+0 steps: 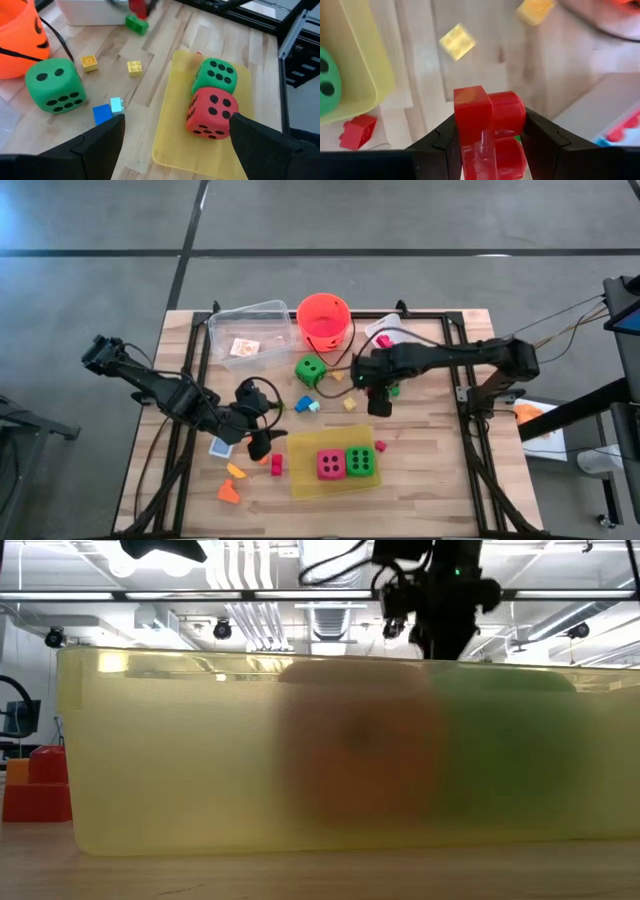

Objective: Pick & Place Toys
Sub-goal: Put the red game piece into the white bin

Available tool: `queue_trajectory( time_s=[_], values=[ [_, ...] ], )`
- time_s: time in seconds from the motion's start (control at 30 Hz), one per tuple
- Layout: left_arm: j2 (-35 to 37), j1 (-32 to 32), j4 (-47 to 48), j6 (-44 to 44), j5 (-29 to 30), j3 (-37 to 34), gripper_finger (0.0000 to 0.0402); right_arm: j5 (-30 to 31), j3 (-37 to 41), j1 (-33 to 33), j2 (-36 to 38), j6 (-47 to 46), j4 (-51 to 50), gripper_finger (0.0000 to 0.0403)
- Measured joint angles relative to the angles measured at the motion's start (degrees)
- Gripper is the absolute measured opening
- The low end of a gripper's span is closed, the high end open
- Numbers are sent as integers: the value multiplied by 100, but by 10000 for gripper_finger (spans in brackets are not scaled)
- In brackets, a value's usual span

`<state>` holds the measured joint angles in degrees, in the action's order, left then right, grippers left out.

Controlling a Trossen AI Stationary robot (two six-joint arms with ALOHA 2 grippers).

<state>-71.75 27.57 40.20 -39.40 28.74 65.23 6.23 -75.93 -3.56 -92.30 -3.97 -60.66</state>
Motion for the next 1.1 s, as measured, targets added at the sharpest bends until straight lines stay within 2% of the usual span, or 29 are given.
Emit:
queue_trajectory(
  time_s=[0.1,0.23,0.43,0.7,0.87,1.1],
  values=[
    [0,2,7,-2,-152,0,345,27,-65,-213,363,-71,-1,151],
    [0,2,8,-1,-196,0,345,375,29,-706,890,-397,18,151],
    [0,2,5,-2,-194,0,345,410,268,-1819,1242,-1583,138,151],
    [0,2,4,0,-194,0,345,427,1013,-2880,1000,-2303,718,150],
    [0,2,12,0,-193,0,345,425,1377,-3103,765,-2298,1251,150],
    [0,2,31,2,-181,0,345,259,1622,-3241,251,-2257,1251,150]
  ],
)
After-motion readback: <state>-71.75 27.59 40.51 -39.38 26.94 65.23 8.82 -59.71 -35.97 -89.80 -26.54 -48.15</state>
